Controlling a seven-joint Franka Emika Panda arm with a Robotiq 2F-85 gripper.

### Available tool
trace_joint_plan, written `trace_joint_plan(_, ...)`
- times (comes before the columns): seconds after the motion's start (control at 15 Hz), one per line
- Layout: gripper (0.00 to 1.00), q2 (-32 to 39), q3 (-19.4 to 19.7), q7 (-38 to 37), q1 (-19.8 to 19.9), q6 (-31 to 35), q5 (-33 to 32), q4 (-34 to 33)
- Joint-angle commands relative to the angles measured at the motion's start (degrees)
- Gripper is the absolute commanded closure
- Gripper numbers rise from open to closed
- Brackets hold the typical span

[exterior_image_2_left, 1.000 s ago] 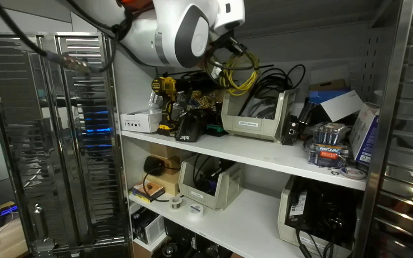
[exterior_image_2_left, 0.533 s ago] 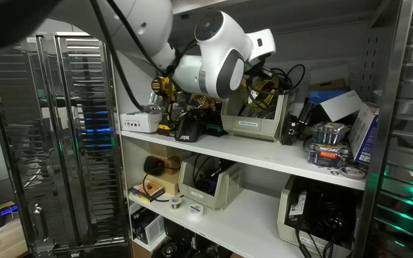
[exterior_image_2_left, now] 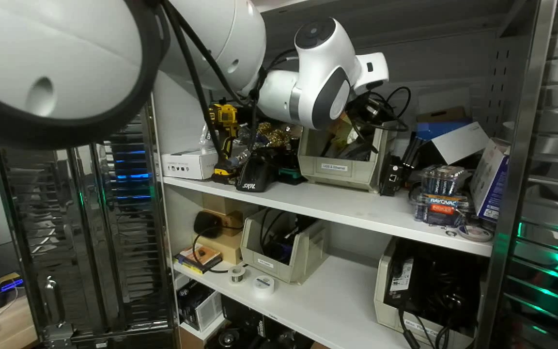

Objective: Put the yellow cable inside the toolbox

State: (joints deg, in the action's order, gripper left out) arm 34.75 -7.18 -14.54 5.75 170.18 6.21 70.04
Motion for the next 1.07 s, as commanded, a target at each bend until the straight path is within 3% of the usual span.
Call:
trace_joint_plan(0.0,0.49,0.02,-6.81,4.02,2.46,-6.57,2.29,-3.91)
trace_joint_plan(0.2,0.27,-2.55,-8.25,2.68,2.82,-10.5,2.18,-1.75)
trace_joint_plan(0.47,0.01,-7.96,-5.63,-0.89,2.73,-18.06,0.88,4.84)
trace_joint_plan(0.6,0.0,-11.07,-4.9,-1.72,3.05,-22.58,0.77,8.47)
trace_joint_plan(0.67,0.0,-12.73,-1.38,-0.02,0.72,-24.53,3.96,9.86)
trace_joint_plan(1.0,0.0,-22.74,1.25,0.76,-0.52,-31.25,6.54,21.83)
